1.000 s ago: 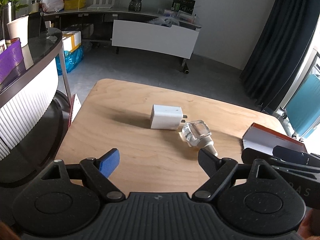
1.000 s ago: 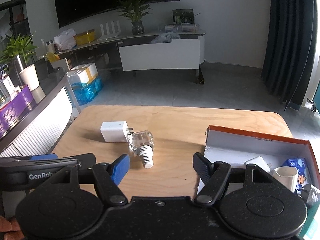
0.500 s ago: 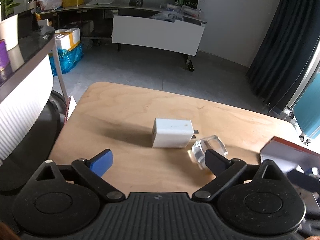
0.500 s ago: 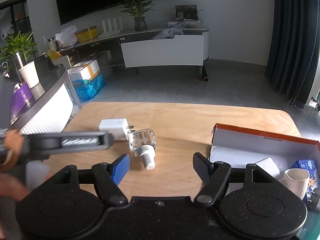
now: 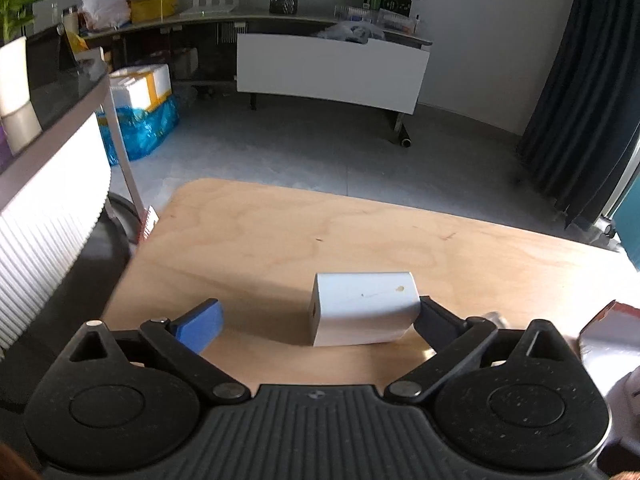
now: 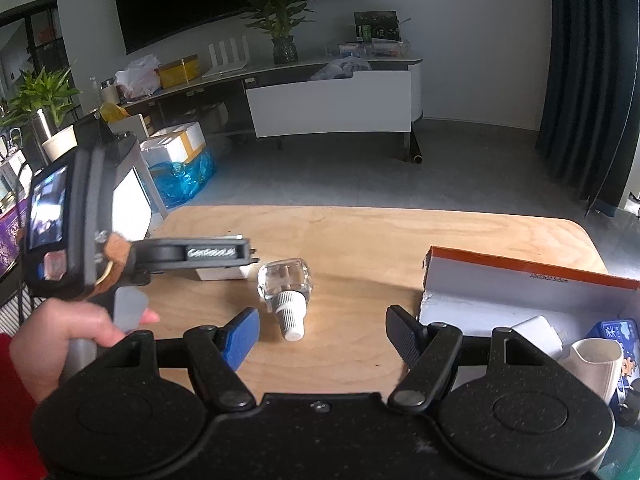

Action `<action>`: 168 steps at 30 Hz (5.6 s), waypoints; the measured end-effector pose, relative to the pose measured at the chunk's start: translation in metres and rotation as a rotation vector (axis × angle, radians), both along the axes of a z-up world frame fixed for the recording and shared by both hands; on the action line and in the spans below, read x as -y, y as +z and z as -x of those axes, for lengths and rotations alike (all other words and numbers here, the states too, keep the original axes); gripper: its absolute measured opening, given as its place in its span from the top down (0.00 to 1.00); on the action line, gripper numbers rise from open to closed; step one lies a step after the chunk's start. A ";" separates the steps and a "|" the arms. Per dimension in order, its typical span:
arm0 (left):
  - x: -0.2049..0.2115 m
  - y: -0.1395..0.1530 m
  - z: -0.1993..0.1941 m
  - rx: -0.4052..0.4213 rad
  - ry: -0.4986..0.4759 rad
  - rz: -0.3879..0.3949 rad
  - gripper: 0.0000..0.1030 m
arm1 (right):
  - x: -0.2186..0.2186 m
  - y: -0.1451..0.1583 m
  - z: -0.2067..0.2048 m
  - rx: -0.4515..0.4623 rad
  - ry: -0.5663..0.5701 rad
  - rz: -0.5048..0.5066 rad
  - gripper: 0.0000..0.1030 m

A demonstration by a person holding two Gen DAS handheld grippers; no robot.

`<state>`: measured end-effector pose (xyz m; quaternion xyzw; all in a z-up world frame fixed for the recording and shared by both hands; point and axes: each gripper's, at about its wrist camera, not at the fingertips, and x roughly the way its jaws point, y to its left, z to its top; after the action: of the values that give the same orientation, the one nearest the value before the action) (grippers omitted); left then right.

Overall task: Organize rigid objects
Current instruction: 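Grasp the white wall charger on the table with the left gripper, then grasp the clear glass bottle by its cap with the right gripper while the left lifts the charger, then carry the white charger and glass bottle over the box lid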

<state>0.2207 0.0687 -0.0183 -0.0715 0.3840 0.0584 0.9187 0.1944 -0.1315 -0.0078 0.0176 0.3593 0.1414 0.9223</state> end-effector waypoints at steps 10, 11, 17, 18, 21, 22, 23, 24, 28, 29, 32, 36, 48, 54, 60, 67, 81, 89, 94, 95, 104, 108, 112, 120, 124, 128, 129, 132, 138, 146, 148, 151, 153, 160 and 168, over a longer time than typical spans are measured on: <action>0.019 -0.013 -0.012 0.017 -0.028 -0.046 0.02 | -0.018 -0.011 -0.015 -0.016 0.046 0.043 0.19; 0.020 -0.014 -0.012 0.030 -0.028 -0.064 0.06 | -0.019 -0.012 -0.017 -0.019 0.051 0.045 0.19; 0.012 -0.010 -0.010 0.072 -0.083 -0.057 0.36 | -0.028 -0.022 -0.034 -0.043 0.081 0.045 0.19; 0.010 -0.010 -0.010 0.070 -0.085 -0.056 0.37 | -0.030 -0.024 -0.038 -0.049 0.085 0.042 0.19; 0.003 -0.010 -0.004 0.065 -0.078 -0.047 0.37 | -0.039 -0.031 -0.048 -0.060 0.109 0.050 0.19; -0.001 -0.009 0.000 0.064 -0.068 -0.048 0.37 | -0.043 -0.033 -0.051 -0.066 0.119 0.057 0.19; -0.003 -0.008 0.003 0.066 -0.060 -0.053 0.37 | -0.045 -0.036 -0.054 -0.066 0.121 0.063 0.19; -0.005 -0.007 0.007 0.067 -0.059 -0.057 0.36 | -0.048 -0.037 -0.058 -0.068 0.124 0.064 0.19; -0.012 -0.001 0.025 0.073 -0.044 -0.070 0.36 | -0.057 -0.048 -0.076 -0.095 0.112 0.074 0.19; -0.014 0.000 0.029 0.075 -0.042 -0.062 0.36 | -0.059 -0.051 -0.079 -0.093 0.104 0.071 0.22; -0.015 0.004 0.042 0.075 -0.032 -0.046 0.36 | -0.066 -0.056 -0.079 -0.078 0.097 0.102 0.42; -0.011 0.008 0.056 0.077 -0.029 -0.044 0.36 | -0.065 -0.054 -0.064 -0.077 0.078 0.099 0.43; 0.006 0.040 0.111 0.124 -0.044 -0.025 0.36 | -0.035 0.005 0.023 0.038 0.029 0.036 0.43; 0.019 0.059 0.134 0.145 -0.064 -0.014 0.36 | -0.022 0.031 0.060 0.079 -0.010 0.023 0.43; 0.040 0.076 0.153 0.175 -0.110 -0.009 0.36 | -0.002 0.053 0.091 0.123 -0.048 0.016 0.43; 0.063 0.083 0.165 0.202 -0.171 -0.007 0.36 | 0.029 0.068 0.118 0.155 -0.097 0.025 0.43; 0.091 0.083 0.173 0.220 -0.254 -0.009 0.36 | 0.072 0.080 0.144 0.170 -0.192 0.027 0.43; 0.102 0.085 0.175 0.225 -0.284 -0.014 0.36 | 0.085 0.082 0.149 0.173 -0.220 0.029 0.42; 0.110 0.084 0.176 0.226 -0.314 -0.017 0.36 | 0.094 0.083 0.151 0.176 -0.236 0.029 0.42; 0.111 0.084 0.177 0.227 -0.320 -0.017 0.36 | 0.096 0.084 0.152 0.176 -0.237 0.030 0.42; 0.123 0.086 0.176 0.227 -0.383 -0.001 0.63 | 0.112 0.087 0.158 0.181 -0.275 0.031 0.42; 0.125 0.085 0.173 0.231 -0.393 0.020 0.63 | 0.118 0.085 0.159 0.175 -0.285 0.028 0.42; 0.107 0.071 0.165 0.207 -0.369 -0.026 0.63 | 0.126 0.084 0.166 0.172 -0.296 0.020 0.42; 0.052 0.031 0.180 0.103 -0.289 0.009 0.46 | 0.142 0.068 0.177 0.147 -0.306 -0.027 0.43; 0.054 0.006 0.203 0.039 -0.309 0.022 0.33 | 0.134 0.062 0.180 0.141 -0.274 -0.023 0.42; 0.067 -0.011 0.217 0.025 -0.304 0.028 0.21 | 0.128 0.057 0.179 0.129 -0.264 -0.027 0.42; 0.072 -0.013 0.218 0.023 -0.316 0.019 0.20 | 0.127 0.057 0.179 0.129 -0.262 -0.025 0.42; 0.082 -0.023 0.217 0.005 -0.358 -0.044 0.19 | 0.125 0.060 0.179 0.133 -0.259 -0.028 0.42; 0.059 -0.032 0.211 -0.007 -0.308 -0.092 0.47 | 0.128 0.062 0.182 0.147 -0.267 -0.030 0.42; 0.055 -0.023 0.205 0.015 -0.335 -0.044 0.60 | 0.122 0.061 0.186 0.143 -0.248 -0.037 0.42; 0.057 -0.015 0.203 0.038 -0.331 -0.035 0.60 | 0.124 0.062 0.187 0.147 -0.254 -0.037 0.42; 0.063 0.005 0.199 0.088 -0.329 -0.028 0.60 | 0.125 0.064 0.188 0.152 -0.259 -0.043 0.42; 0.069 0.021 0.197 0.119 -0.331 -0.013 0.60 | 0.124 0.065 0.188 0.156 -0.255 -0.043 0.42; 0.101 0.061 0.191 0.199 -0.390 0.029 0.60 | 0.128 0.075 0.195 0.183 -0.273 -0.037 0.42; 0.133 0.073 0.182 0.211 -0.440 0.040 0.60 | 0.142 0.084 0.196 0.204 -0.303 -0.033 0.42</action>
<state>0.0383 -0.0639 0.0549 -0.0102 0.2934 -0.1585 0.9427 -0.0013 -0.2734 0.0760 0.0720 0.2549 0.0079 0.9643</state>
